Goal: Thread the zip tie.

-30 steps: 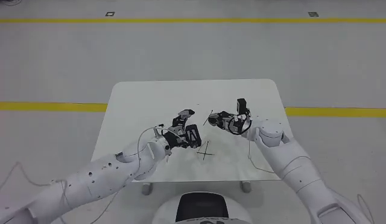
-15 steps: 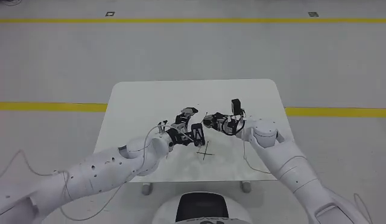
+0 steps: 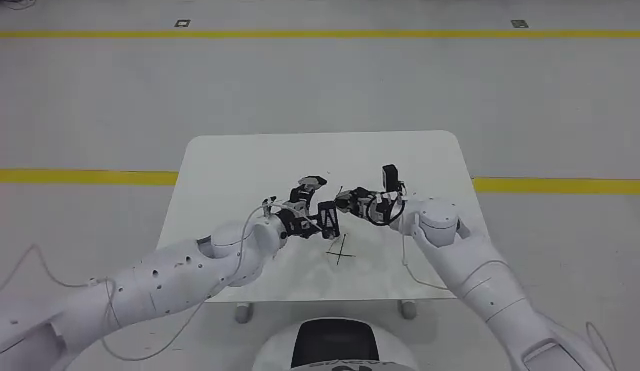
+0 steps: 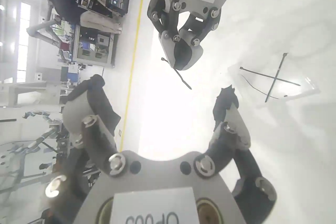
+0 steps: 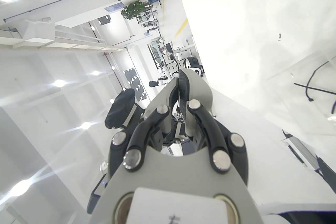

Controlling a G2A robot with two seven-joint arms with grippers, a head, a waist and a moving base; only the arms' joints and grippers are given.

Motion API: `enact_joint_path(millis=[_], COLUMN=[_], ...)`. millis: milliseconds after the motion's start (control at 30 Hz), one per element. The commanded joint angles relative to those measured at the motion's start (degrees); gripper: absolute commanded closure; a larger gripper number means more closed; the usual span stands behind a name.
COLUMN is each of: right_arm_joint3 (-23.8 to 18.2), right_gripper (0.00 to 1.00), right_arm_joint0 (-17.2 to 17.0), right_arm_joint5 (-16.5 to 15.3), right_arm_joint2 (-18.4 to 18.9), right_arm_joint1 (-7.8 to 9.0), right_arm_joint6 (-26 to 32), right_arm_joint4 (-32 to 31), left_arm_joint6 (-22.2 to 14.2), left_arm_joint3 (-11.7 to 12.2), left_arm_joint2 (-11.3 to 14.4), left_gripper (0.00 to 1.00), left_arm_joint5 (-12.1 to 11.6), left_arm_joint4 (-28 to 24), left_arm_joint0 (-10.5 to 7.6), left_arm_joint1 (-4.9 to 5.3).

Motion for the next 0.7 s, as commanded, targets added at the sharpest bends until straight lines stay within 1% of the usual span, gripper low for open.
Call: enact_joint_path(millis=[0, 67, 133, 167, 200, 300, 367, 433, 500, 533, 667], right_arm_joint3=[-0.25, -0.66, -0.87, -0.93, -0.95, -0.90, -0.78, -0.69, -0.68, -0.72, -0.79], right_gripper=[1.00, 1.00, 1.00, 1.00, 1.00, 1.00, 1.00, 1.00, 1.00, 1.00, 1.00], right_arm_joint0=[-0.33, -0.56, -0.58, -0.57, -0.57, -0.52, -0.44, -0.35, -0.27, -0.27, -0.21], right_arm_joint5=[-0.21, 0.13, 0.78, 1.01, 1.18, 1.78, 2.37, 2.75, 3.02, 3.05, 3.11], right_arm_joint2=[-0.01, 0.02, 0.26, 0.38, 0.50, 0.78, 0.95, 1.06, 1.14, 1.15, 1.00], right_arm_joint1=[-0.04, -0.07, -0.09, -0.09, -0.10, -0.13, -0.17, -0.22, -0.25, -0.28, -0.45], right_arm_joint6=[-0.41, -0.36, -0.25, -0.17, -0.14, -0.04, 0.12, 0.26, -0.01, -0.22, -0.87], right_arm_joint4=[0.19, 0.43, 0.91, 1.14, 1.32, 1.84, 2.39, 2.77, 2.83, 2.79, 2.85], left_arm_joint6=[0.02, 0.97, 0.38, 0.27, 0.03, 0.05, -0.16, -0.12, 0.21, 0.27, 0.16], left_arm_joint3=[0.34, 0.55, 0.80, 0.70, 0.70, 0.77, 0.93, 1.00, 1.03, 1.09, 1.29], left_arm_joint2=[-0.17, 0.00, 0.00, 0.00, 0.00, 0.00, 0.00, 0.00, 0.00, 0.00, 0.00], left_gripper=[0.00, 0.00, 0.00, 0.00, 0.17, 0.51, 0.53, 0.58, 0.60, 0.64, 0.71], left_arm_joint5=[0.28, -0.48, -0.83, -1.70, -1.99, -2.40, -2.79, -3.00, -3.62, -3.77, -4.30], left_arm_joint4=[0.00, 0.00, 0.00, 0.00, 0.00, 0.00, 0.00, 0.00, 0.00, 0.00, 0.00], left_arm_joint0=[0.17, -0.20, -0.81, -1.02, -1.18, -1.17, -1.24, -1.25, -1.32, -1.35, -1.48], left_arm_joint1=[-0.06, -0.14, -0.15, -0.16, -0.16, -0.18, -0.21, -0.26, -0.30, -0.32, -0.37])
